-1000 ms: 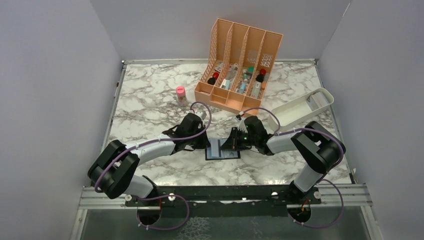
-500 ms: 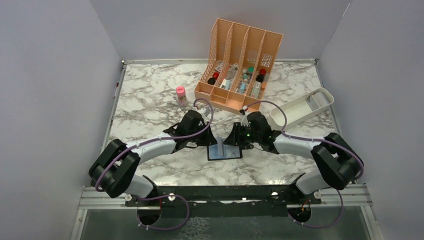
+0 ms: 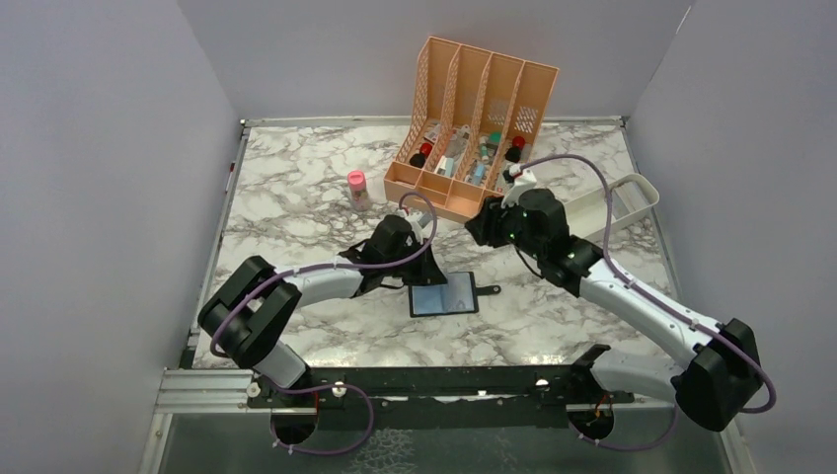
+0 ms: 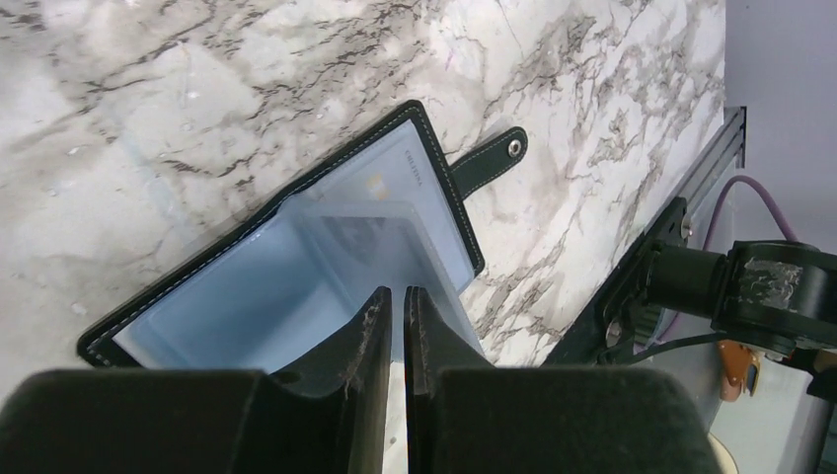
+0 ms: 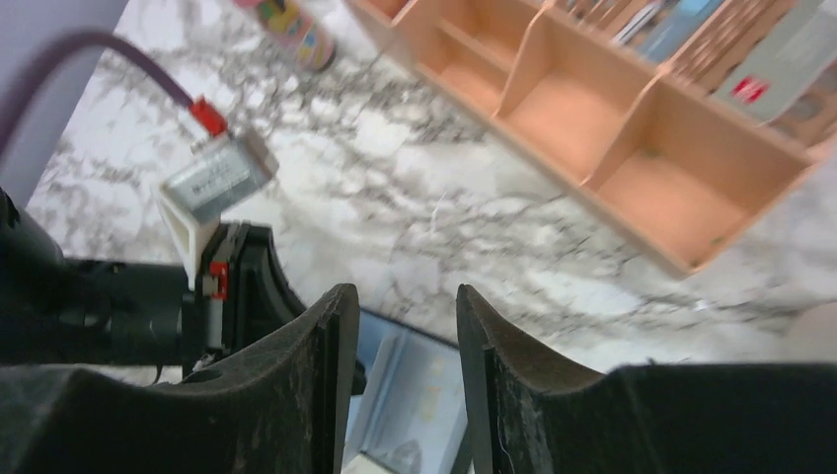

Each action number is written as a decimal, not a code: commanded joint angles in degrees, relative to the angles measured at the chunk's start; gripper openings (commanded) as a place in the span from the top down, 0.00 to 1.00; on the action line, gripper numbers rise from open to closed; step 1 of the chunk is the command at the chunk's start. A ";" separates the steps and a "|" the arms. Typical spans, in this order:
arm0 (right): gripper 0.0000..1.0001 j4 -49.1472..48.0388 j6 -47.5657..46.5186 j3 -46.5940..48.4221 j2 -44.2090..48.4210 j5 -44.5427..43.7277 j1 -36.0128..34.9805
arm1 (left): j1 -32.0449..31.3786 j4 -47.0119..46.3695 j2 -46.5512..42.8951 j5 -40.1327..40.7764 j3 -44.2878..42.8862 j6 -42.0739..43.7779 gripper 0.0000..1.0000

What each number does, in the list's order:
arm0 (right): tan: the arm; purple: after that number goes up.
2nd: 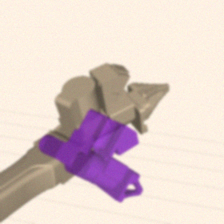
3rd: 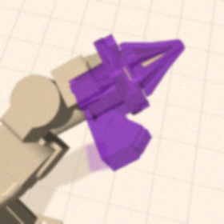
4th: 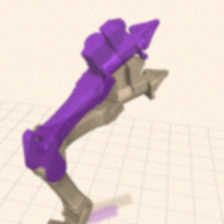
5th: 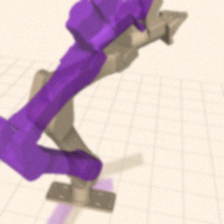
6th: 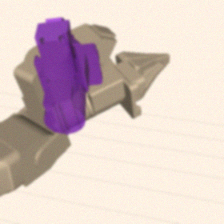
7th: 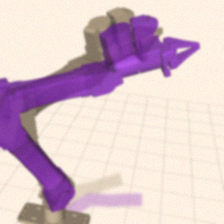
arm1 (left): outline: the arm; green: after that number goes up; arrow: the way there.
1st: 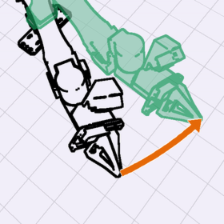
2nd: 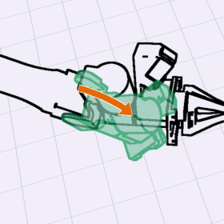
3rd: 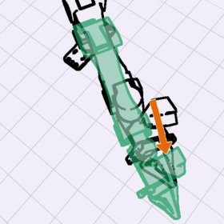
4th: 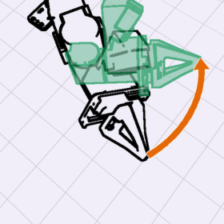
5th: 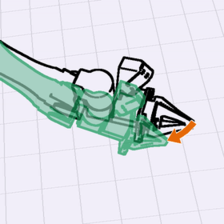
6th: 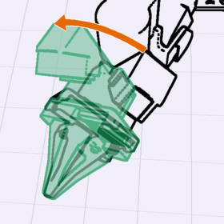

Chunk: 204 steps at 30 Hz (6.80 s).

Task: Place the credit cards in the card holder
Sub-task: Turn over the card slot in the card holder, then pick up the credit card from the storage box, then insert the credit card into the card holder.

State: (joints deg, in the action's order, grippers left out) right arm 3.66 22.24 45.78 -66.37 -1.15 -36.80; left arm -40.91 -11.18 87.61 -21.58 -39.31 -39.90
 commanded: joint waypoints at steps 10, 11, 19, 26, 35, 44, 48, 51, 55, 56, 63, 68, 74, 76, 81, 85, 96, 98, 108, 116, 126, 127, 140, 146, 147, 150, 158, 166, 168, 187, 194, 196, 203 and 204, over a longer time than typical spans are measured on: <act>0.52 4.30 -14.83 5.92 -0.70 -9.07 14.61 | -0.93 1.19 0.18 -0.46 -4.55 3.58 0.82; 0.52 4.07 -15.84 6.09 -1.34 -9.11 16.15 | -0.93 2.12 -0.42 -0.09 -4.81 4.13 0.81; 0.51 4.00 -23.50 11.82 -9.66 -10.08 30.69 | -0.93 16.16 -10.41 9.33 -8.55 10.91 0.54; 0.50 5.59 -32.88 17.18 -17.89 -15.21 38.64 | -0.86 25.90 -18.09 16.71 -10.72 16.41 0.22; 0.49 6.18 -42.55 21.72 -28.32 -15.19 44.75 | -0.89 33.39 -19.03 15.81 -14.84 22.50 0.01; 0.46 9.37 -48.85 28.42 -38.01 -19.99 47.82 | -0.84 36.41 -19.65 19.00 -14.90 29.05 0.01; 0.46 9.99 -50.69 29.85 -40.34 -21.25 48.77 | -0.84 36.59 -20.56 20.32 -14.71 29.60 0.01; 0.46 11.21 -51.27 31.40 -41.83 -21.33 48.88 | -0.84 36.58 -20.60 20.77 -15.03 30.06 0.01; 0.46 10.24 -51.70 30.49 -42.53 -21.15 49.08 | -0.75 36.67 -20.20 20.90 -14.97 30.23 0.01; 0.46 10.26 -51.71 30.45 -42.67 -21.02 49.03 | -0.73 36.67 -20.20 20.85 -14.86 30.15 0.01; 0.47 9.32 -51.65 30.06 -44.37 -19.79 49.10 | -0.75 36.61 -20.54 20.55 -14.90 30.32 0.01; 0.48 8.38 -52.23 30.67 -46.77 -23.66 49.10 | -0.58 36.45 -20.60 20.74 -14.92 30.32 0.01; 0.56 6.76 -51.36 30.48 -43.97 -24.15 49.01 | -0.33 36.48 -20.38 19.85 -14.94 30.15 0.01; 0.57 6.19 -51.38 30.11 -43.05 -24.33 49.01 | -0.32 36.44 -20.44 19.65 -15.00 30.09 0.01; 0.59 5.41 -50.66 29.40 -41.59 -23.60 48.93 | -0.15 36.36 -20.54 19.25 -14.85 29.97 0.01; 0.62 5.31 -50.54 29.40 -41.09 -23.80 48.93 | -0.14 36.28 -20.64 18.99 -14.84 29.95 0.01; 0.74 6.11 -49.80 29.49 -39.23 -21.66 48.22 | 0.30 36.15 -20.93 18.38 -14.79 29.81 0.01; 0.78 6.52 -49.59 29.59 -38.97 -21.42 47.86 | 0.38 36.13 -21.00 18.13 -14.77 29.79 0.01; 0.99 12.67 -46.38 30.21 -36.74 -18.38 45.47 | 0.73 35.99 -21.08 17.14 -14.57 29.53 0.01; 0.99 18.50 -41.63 30.87 -33.84 -17.64 40.77 | 2.30 36.35 -21.06 16.71 -14.25 28.56 0.01; 0.99 22.90 -28.82 29.46 -23.14 -16.46 35.86 | 6.98 36.20 -20.82 14.63 -13.63 26.47 0.04; 0.99 23.04 -27.82 28.89 -21.91 -16.13 35.27 | 7.10 36.16 -20.51 14.30 -13.58 26.08 0.06; 0.99 25.36 -13.24 22.45 -10.20 -0.36 21.35 | 7.14 24.77 -16.48 3.40 -6.61 13.85 0.83; 0.99 22.25 -8.95 16.50 -6.37 9.22 15.68 | 6.90 16.36 -14.29 -2.06 -1.79 10.41 1.00; 0.99 22.07 -8.26 15.62 -6.14 10.41 14.80 | 6.73 15.30 -13.76 -2.37 -1.13 9.81 1.00; 0.99 20.09 -5.49 11.96 -4.97 14.59 12.47 | 6.26 12.06 -12.03 -2.71 0.94 8.17 1.00; 0.99 7.16 5.39 -2.07 -0.97 25.45 9.38 | 4.94 8.67 -8.20 1.66 4.49 6.24 1.00; 0.99 -1.07 10.76 -9.10 -5.59 29.12 5.96 | 4.21 7.18 -6.24 3.98 6.49 5.93 1.00; 0.99 -3.16 11.95 -10.42 -6.48 29.51 5.55 | 4.02 6.98 -5.95 4.45 6.78 5.89 1.00; 0.99 -20.09 20.62 -19.98 -12.64 28.89 4.98 | 3.46 7.44 -5.69 7.39 9.09 6.94 1.00; 0.99 -24.22 23.78 -21.21 -15.59 28.70 4.98 | 3.39 6.72 -5.18 6.80 9.38 6.86 1.00; 0.99 -25.82 24.65 -21.62 -16.53 29.42 4.98 | 3.33 6.59 -5.12 6.67 9.52 6.82 1.00; 0.99 -29.65 25.93 -22.15 -19.55 31.28 4.96 | 3.38 6.20 -4.56 6.53 9.61 6.76 1.00; 0.99 -29.82 25.86 -22.06 -19.85 31.51 4.98 | 3.42 6.18 -4.56 6.54 9.71 6.76 1.00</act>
State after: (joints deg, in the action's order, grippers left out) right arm -22.83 47.20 24.29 -84.47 28.10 -31.53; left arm -37.26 -4.60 81.84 -16.01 -30.57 -33.58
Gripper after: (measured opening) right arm 0.017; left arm 0.008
